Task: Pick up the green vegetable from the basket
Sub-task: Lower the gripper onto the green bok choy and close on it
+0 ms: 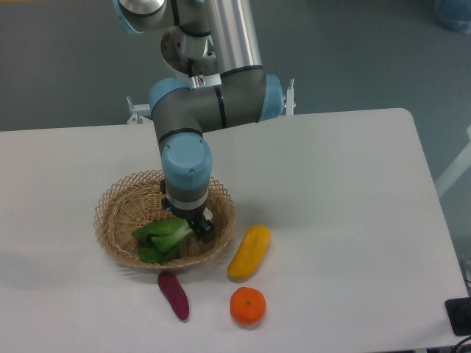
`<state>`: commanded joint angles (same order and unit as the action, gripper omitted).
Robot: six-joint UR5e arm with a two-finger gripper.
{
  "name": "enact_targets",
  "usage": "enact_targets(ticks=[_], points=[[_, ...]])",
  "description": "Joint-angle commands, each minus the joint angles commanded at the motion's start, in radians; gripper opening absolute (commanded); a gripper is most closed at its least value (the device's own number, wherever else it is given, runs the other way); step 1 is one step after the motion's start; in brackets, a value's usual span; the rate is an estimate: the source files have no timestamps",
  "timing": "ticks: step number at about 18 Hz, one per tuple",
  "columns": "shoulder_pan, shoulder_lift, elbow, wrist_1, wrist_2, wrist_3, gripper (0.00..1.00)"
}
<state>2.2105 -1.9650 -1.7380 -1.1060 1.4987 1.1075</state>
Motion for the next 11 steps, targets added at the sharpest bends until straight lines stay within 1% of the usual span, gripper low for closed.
enact_targets(ticks=[8, 11], points=[[-0.014, -0.031, -0.009, 0.018, 0.002, 0.0, 1.0], [-0.015, -0.046, -0.009, 0.05, 0.002, 0.0, 1.0]])
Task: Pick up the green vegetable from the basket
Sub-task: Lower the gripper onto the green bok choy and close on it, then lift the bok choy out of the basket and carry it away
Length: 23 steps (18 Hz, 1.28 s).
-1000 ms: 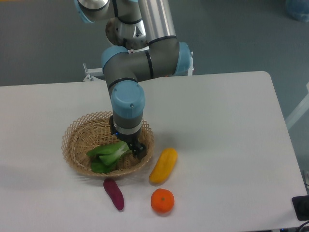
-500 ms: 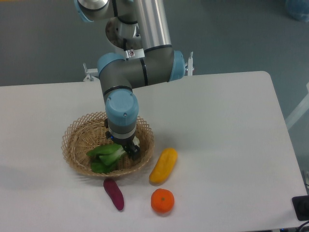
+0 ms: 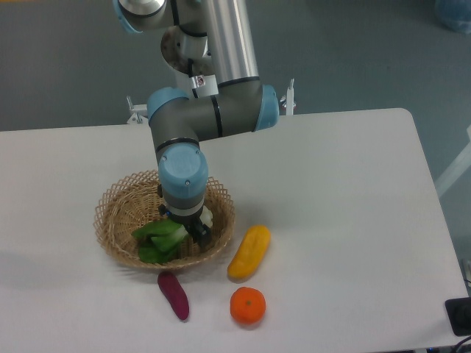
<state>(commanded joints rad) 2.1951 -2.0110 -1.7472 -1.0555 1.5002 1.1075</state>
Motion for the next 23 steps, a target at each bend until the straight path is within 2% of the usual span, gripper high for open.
enact_targets(ticks=[2, 3, 4, 6, 8, 16, 20, 23], points=[[0.0, -0.006, -0.005, 0.003, 0.0, 0.003, 1.0], [0.0, -0.006, -0.009, 0.003, 0.0, 0.003, 0.94], [0.0, -0.006, -0.011, 0.003, 0.002, 0.003, 0.73], [0.0, -0.006, -0.011, 0.002, 0.002, 0.003, 0.41], [0.0, -0.006, -0.009, 0.005, 0.0, 0.005, 0.22], [0.018, 0.032, 0.012, -0.018, -0.002, 0.014, 0.22], [0.055, 0.072, 0.02, -0.029, -0.002, 0.014, 0.22], [0.1, 0.092, 0.061, -0.031, -0.002, 0.014, 0.22]])
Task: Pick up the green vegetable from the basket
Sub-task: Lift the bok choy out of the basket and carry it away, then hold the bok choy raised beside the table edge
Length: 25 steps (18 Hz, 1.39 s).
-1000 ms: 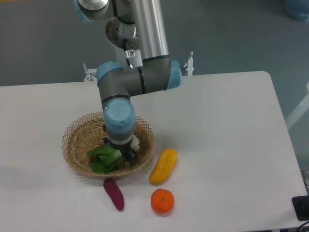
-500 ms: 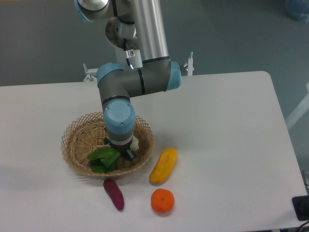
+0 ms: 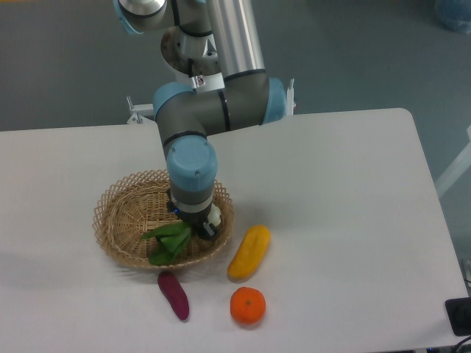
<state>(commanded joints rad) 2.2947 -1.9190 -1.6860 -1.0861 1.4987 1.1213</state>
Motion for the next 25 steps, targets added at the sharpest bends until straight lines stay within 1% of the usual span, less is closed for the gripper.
enact_targets(ticks=[3, 6, 7, 9, 11, 12, 14, 15, 17, 19, 25], points=[[0.037, -0.006, 0.069, 0.0, 0.0, -0.009, 0.23], [0.074, -0.028, 0.133, -0.011, 0.003, -0.003, 0.23], [0.089, -0.043, 0.159, -0.02, 0.003, -0.002, 0.23], [0.13, -0.073, 0.21, -0.057, 0.003, 0.0, 0.23], [0.172, -0.093, 0.264, -0.093, 0.002, 0.009, 0.23], [0.192, -0.104, 0.288, -0.103, 0.002, 0.027, 0.23], [0.215, -0.13, 0.318, -0.101, 0.002, 0.063, 0.24], [0.241, -0.159, 0.348, -0.094, 0.003, 0.067, 0.24], [0.261, -0.192, 0.409, -0.106, 0.002, 0.069, 0.24], [0.281, -0.21, 0.436, -0.107, 0.003, 0.072, 0.24], [0.302, -0.261, 0.488, -0.107, 0.026, 0.123, 0.24]])
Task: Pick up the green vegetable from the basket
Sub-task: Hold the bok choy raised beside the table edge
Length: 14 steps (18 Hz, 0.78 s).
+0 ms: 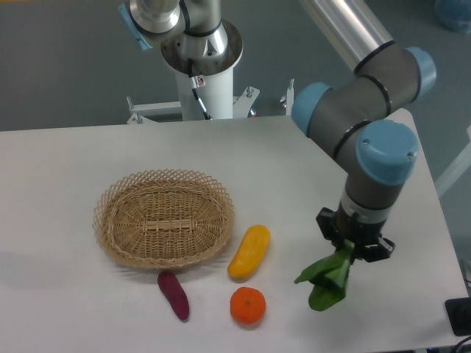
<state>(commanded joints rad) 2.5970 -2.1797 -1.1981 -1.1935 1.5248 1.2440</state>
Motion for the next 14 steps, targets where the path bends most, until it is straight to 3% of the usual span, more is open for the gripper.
enact_targets(ticks=[14], points=[[-0.002, -0.017, 0.014, -0.011, 0.051, 0.043, 0.24]])
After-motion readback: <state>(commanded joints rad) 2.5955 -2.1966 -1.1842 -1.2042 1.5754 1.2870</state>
